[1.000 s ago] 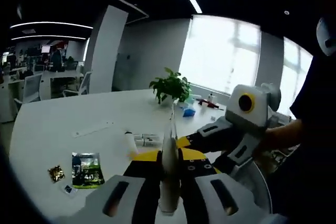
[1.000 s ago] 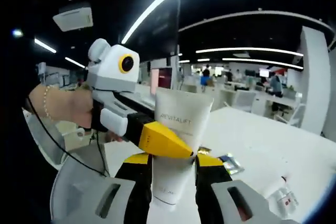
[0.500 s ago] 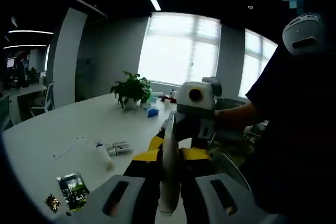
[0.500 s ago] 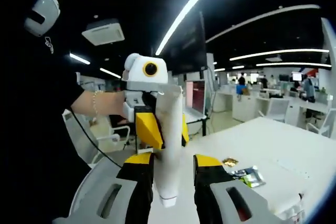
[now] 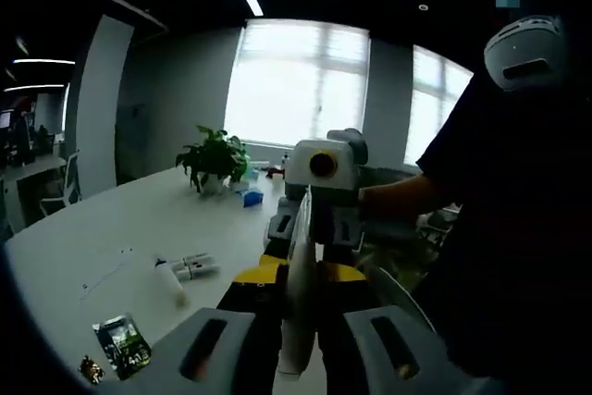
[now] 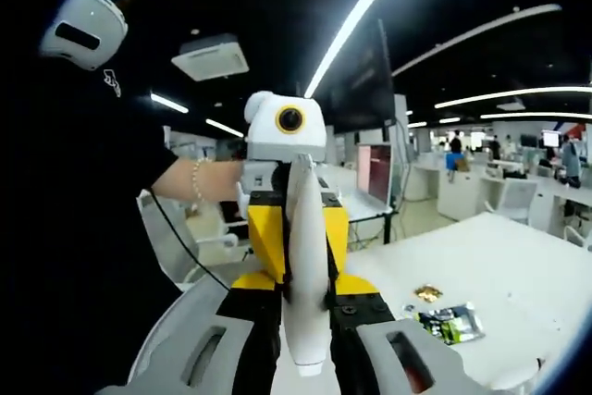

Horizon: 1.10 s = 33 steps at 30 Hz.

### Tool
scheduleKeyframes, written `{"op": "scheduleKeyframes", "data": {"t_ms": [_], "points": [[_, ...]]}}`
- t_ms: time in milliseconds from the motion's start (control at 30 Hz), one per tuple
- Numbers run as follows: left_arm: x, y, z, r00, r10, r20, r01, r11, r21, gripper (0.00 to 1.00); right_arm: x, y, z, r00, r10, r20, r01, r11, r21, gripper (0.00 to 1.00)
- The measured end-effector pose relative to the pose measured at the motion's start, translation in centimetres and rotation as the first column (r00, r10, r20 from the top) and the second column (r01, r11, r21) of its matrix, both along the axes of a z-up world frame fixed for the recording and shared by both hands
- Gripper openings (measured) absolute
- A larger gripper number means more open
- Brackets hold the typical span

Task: Arrange the skincare products in the storage area until every visible bottle or jar stands upright without overlapping.

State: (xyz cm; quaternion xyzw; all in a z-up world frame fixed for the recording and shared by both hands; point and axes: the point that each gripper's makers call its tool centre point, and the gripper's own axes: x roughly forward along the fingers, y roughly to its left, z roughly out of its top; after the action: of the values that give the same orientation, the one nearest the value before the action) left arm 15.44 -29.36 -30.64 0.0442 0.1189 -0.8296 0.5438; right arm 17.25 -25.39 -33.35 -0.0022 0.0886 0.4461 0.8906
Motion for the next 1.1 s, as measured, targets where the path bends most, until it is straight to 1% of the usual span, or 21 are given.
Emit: {"op": "scheduleKeyframes", "data": {"t_ms": [67, 133, 233, 300, 400, 500, 567, 633, 667, 700, 733, 767, 900, 1033, 1100], "points": [[0.0, 0.0, -0.1, 1.0, -0.006, 0.003, 0.006, 1.0, 0.003, 0.07, 0.0, 0.0, -0.1, 1.0, 0.005, 0.003, -0.005, 1.0, -0.006, 0.09], [0.0, 0.1, -0.2, 1.0, -0.012, 0.006, 0.012, 1.0, 0.004, 0.07, -0.1, 0.0, -0.1, 1.0, 0.013, 0.019, -0.013, 1.0, -0.012, 0.07], [0.1, 0.1, -0.1, 1.0, -0.016, 0.004, 0.016, 1.0, -0.004, 0.09, -0.2, -0.1, 0.0, 0.999, 0.021, 0.035, -0.021, 1.0, 0.003, 0.04], [0.1, 0.0, -0.1, 1.0, -0.013, 0.009, 0.013, 1.0, -0.013, 0.1, -0.3, -0.1, 0.0, 0.999, 0.025, 0.033, -0.026, 1.0, 0.006, 0.03], [0.1, 0.0, -0.2, 1.0, 0.0, 0.001, 0.0, 1.0, -0.023, 0.1, -0.3, -0.1, -0.1, 0.999, 0.026, 0.031, -0.026, 1.0, 0.013, 0.03], [0.0, 0.0, -0.1, 0.999, 0.018, -0.029, -0.019, 0.999, -0.044, 0.12, -0.4, -0.1, -0.3, 0.999, 0.031, 0.029, -0.031, 0.999, 0.009, 0.03], [0.0, 0.1, -0.2, 0.999, 0.03, -0.031, -0.032, 0.998, -0.054, 0.13, -0.3, -0.2, -0.4, 0.999, 0.027, 0.026, -0.027, 1.0, 0.01, 0.03], [0.2, 0.2, -0.5, 0.998, 0.054, -0.027, -0.055, 0.997, -0.048, 0.17, -0.1, -0.6, -0.5, 1.0, 0.014, 0.023, -0.014, 1.0, 0.022, 0.03], [0.5, 0.3, -0.9, 0.996, 0.081, -0.02, -0.082, 0.996, -0.046, 0.2, 0.0, -0.7, -0.5, 1.0, 0.009, 0.023, -0.01, 1.0, 0.026, 0.03], [0.6, 0.4, -1.0, 0.995, 0.094, -0.022, -0.094, 0.994, -0.046, 0.25, 0.0, -0.9, -0.5, 1.0, 0.006, 0.023, -0.006, 1.0, 0.028, 0.03], [0.7, 0.4, -1.0, 0.994, 0.103, -0.036, -0.105, 0.993, -0.056, 0.28, 0.1, -1.0, -0.6, 1.0, -0.001, 0.021, 0.0, 1.0, 0.027, 0.03], [0.9, 0.6, -1.1, 0.991, 0.126, -0.039, -0.128, 0.99, -0.061, 0.31, 0.2, -1.1, -0.7, 1.0, -0.008, 0.019, 0.008, 1.0, 0.026, 0.03], [1.3, 0.9, -2.1, 0.984, 0.178, -0.028, -0.179, 0.982, -0.06, 0.41, 0.4, -1.4, -1.0, 1.0, -0.016, 0.009, 0.016, 1.0, 0.026, 0.03], [1.7, 1.0, -2.5, 0.974, 0.227, -0.002, -0.227, 0.972, -0.066, 0.53, 0.4, -1.4, -1.1, 1.0, -0.013, 0.006, 0.012, 0.999, 0.031, 0.03], [1.8, 1.0, -2.7, 0.969, 0.248, 0.0, -0.248, 0.967, -0.062, 0.57, 0.5, -1.3, -1.2, 1.0, -0.012, 0.004, 0.012, 1.0, 0.027, 0.03]]}}
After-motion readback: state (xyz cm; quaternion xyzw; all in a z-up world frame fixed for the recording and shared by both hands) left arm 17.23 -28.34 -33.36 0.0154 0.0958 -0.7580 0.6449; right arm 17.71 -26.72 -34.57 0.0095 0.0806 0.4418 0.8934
